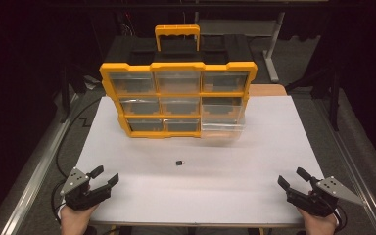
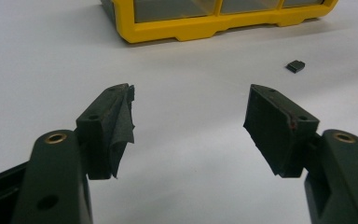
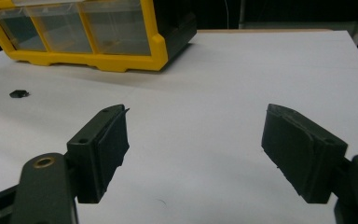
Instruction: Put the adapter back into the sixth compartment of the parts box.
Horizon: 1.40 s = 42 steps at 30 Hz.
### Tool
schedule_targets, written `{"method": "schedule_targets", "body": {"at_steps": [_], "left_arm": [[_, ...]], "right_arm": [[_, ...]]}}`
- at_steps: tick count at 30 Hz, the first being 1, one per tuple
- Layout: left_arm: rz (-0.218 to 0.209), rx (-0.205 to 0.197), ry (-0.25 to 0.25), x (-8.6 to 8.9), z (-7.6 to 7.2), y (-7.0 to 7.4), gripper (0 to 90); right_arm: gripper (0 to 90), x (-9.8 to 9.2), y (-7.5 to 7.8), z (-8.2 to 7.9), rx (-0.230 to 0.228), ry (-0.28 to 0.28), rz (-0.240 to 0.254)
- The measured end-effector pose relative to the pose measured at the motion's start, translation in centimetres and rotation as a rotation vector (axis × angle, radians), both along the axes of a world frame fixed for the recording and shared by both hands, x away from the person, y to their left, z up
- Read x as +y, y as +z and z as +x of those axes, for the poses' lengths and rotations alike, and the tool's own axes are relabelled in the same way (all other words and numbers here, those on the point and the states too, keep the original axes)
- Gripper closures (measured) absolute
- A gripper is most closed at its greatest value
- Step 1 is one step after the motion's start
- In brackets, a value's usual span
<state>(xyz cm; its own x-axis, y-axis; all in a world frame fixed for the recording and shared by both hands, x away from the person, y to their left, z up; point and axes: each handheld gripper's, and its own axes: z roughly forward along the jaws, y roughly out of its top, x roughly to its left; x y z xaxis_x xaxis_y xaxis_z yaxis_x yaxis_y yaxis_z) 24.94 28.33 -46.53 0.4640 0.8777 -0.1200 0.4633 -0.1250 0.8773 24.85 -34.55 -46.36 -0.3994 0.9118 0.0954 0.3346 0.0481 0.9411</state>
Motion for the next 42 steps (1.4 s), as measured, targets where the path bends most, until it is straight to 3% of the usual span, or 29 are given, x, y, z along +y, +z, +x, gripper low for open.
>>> {"method": "schedule_targets", "body": {"at_steps": [17, 27, 42], "left_arm": [[-0.032, -0.009, 0.017, 0.6, -0.2, 0.1, 32.6], [-0.023, -0.014, -0.005, 0.3, -0.2, 0.1, 33.1], [-0.016, -0.02, -0.012, 0.0, -0.2, 0.2, 33.2]], "right_arm": [[23.0, 0.3, 0.1, 0.1, -0.005, 0.009, 0.002], [23.7, 0.3, 0.2, 0.0, -0.012, 0.005, 0.013], [25.2, 1.8, 0.4, 0.6, -0.027, 0.055, -0.032]]}}
